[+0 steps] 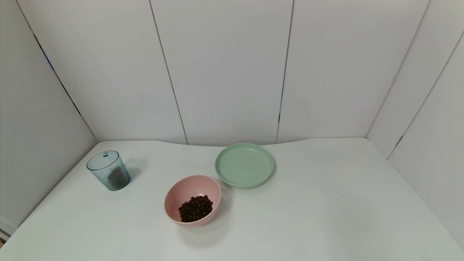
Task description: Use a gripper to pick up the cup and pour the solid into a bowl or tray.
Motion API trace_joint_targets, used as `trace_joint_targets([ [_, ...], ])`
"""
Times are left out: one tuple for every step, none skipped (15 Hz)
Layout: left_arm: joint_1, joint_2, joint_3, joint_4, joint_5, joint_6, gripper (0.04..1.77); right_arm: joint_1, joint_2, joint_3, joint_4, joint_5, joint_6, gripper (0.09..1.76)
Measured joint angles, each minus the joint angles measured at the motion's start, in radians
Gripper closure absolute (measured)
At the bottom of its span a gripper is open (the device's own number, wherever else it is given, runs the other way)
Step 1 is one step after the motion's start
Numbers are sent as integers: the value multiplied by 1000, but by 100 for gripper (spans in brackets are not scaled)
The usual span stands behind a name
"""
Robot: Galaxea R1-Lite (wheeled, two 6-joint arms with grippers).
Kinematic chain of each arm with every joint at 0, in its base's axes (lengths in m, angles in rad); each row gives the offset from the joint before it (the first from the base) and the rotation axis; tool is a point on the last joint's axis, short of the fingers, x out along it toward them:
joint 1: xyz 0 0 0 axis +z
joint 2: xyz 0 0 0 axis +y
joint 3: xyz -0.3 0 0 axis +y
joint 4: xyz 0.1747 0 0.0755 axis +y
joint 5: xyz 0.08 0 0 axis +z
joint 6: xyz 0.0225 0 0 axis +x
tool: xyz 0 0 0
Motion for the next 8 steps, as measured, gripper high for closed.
trace_joint_targets([
  [0, 0, 0, -1, 1, -2, 9, 0, 0, 0, 0, 0, 0, 14],
  [0, 0, 0, -2, 1, -7, 9, 0, 0, 0, 0, 0, 0, 14],
  [0, 0, 0, -4, 1, -10, 9, 0, 0, 0, 0, 0, 0, 14],
  [0, 0, 0, -4, 1, -17, 9, 0, 0, 0, 0, 0, 0, 14],
  [0, 0, 0, -4, 1, -25, 9, 0, 0, 0, 0, 0, 0, 14],
  [0, 0, 0, -4, 1, -26, 9, 0, 0, 0, 0, 0, 0, 14],
  [0, 0, 0, -4, 1, -23, 9, 0, 0, 0, 0, 0, 0, 14],
  [0, 0, 0, -4, 1, -21, 9, 0, 0, 0, 0, 0, 0, 14],
])
